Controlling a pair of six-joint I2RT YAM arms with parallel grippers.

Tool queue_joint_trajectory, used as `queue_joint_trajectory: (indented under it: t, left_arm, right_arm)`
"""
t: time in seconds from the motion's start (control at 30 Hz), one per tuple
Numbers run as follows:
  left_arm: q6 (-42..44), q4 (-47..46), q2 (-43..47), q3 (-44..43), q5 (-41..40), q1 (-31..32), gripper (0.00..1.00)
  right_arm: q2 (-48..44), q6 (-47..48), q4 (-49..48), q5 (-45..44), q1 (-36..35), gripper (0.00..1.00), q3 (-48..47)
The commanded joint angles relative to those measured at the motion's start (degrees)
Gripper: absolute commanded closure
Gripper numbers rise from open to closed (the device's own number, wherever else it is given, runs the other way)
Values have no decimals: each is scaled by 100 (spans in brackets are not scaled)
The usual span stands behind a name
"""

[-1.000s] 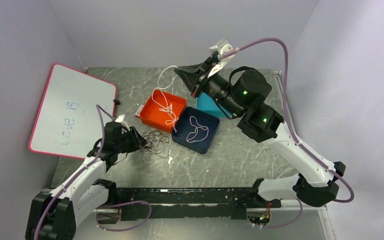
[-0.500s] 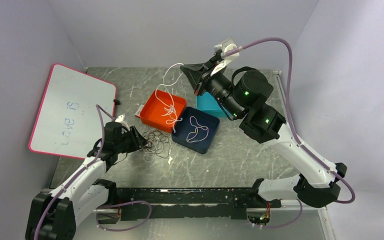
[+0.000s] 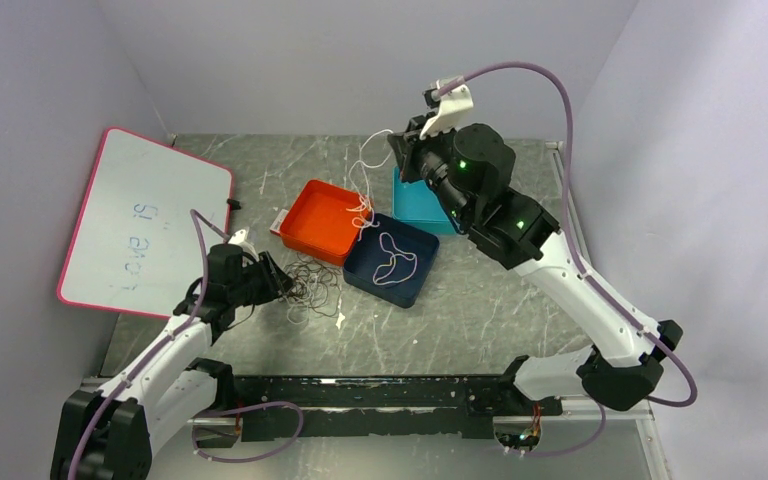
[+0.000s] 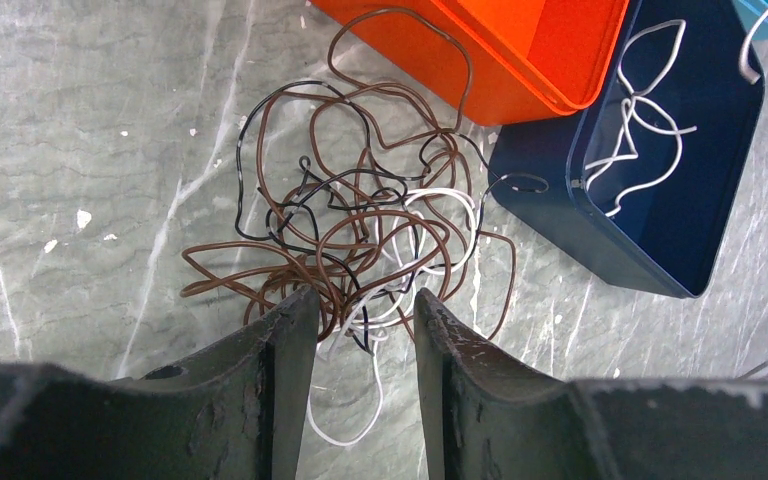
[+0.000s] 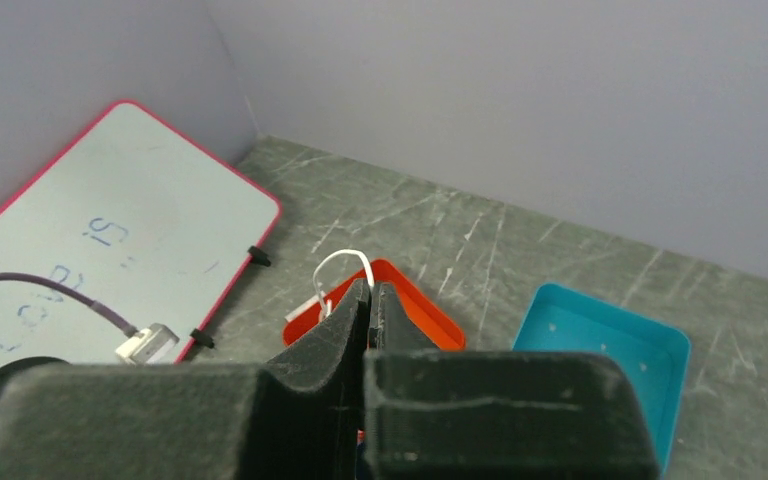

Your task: Untangle the cables

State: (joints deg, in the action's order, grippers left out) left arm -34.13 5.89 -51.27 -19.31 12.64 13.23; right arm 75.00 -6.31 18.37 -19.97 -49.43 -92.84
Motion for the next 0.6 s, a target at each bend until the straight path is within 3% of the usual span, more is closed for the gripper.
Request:
queue_joint_trajectory:
  t: [0.0, 0.57]
  left_arm:
    - [-26, -12, 74, -71, -130, 4, 54]
    - [-73, -50, -30, -134, -95, -3, 55]
  right_arm:
    - [-134, -294, 260, -54, 258, 100, 173]
    - [-175, -690, 702, 449, 741, 100, 910]
